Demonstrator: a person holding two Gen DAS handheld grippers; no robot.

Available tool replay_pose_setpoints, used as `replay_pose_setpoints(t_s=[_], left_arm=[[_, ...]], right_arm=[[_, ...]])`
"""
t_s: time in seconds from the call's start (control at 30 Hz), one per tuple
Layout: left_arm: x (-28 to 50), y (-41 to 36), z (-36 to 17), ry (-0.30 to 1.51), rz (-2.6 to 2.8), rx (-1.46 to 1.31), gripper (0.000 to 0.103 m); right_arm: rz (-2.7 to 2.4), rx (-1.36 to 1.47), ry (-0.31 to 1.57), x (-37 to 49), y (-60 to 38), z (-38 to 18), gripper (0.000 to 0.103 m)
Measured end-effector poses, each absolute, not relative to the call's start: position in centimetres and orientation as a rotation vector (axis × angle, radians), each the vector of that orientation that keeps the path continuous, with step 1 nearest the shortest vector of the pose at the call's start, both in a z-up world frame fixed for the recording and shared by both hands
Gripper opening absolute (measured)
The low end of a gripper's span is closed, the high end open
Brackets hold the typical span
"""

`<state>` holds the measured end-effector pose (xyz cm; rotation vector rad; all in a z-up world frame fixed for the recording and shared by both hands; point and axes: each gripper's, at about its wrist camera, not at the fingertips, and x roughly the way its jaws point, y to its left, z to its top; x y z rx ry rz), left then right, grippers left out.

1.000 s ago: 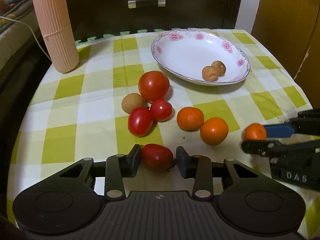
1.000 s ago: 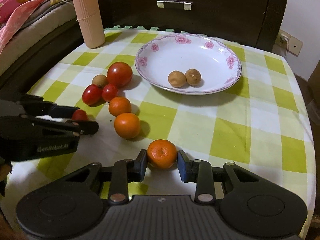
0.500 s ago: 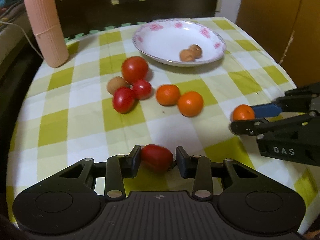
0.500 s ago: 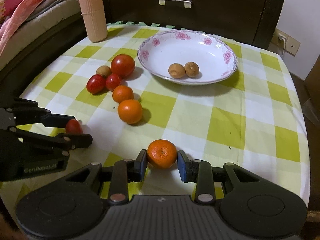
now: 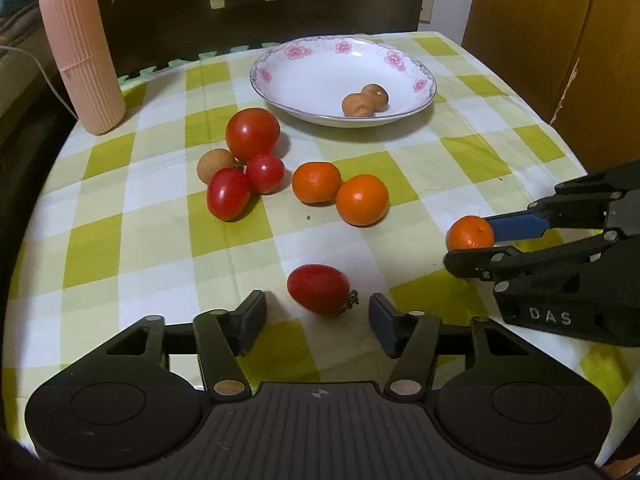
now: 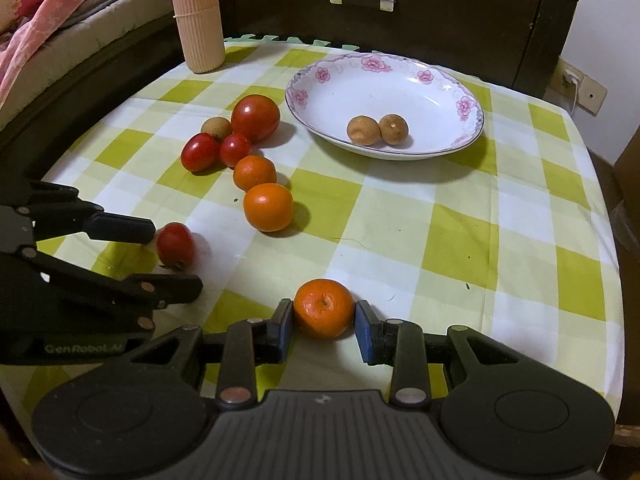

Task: Organize fruits
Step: 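Carry the mandarin and the cherry tomato over the white bowl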

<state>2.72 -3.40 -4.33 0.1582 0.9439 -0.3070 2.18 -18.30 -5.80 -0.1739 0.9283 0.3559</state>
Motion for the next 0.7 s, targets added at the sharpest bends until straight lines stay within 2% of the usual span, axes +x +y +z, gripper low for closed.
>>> replay_pose_setpoints(t_s=[0.23,0.3,0.37,0.47,0.7], left_arm=[[3.28,-3.94,-4.41,0.934,-0.299,0.127,0.066],[3.15,-4.02,-4.41,0.928,-0.299,0.135,0.060],[3.11,-4.09,-4.40,0.926,-0.293,0.150,0.046],[3.12,-3.78,-4.29,0.935,-0.290,0.135,0.036],[3.12,-3.93,-4.27,0.940,-0.292,0.133,0.036]], right_arm=[[0.352,-0.171,0.930,2.27,-18.32,-5.74,0.032],[0.351,-0.171,0.931,2.27,-18.34,-5.72,0.032],[0.345,-0.178,0.935,2.36,-18.28,-5.70,0.032],[0.338,-0.189,0.940,2.38,-18.27,-5.68,0.032],[0.314,-0.186,0.942,2.30,-18.77,-5.55,0.031]])
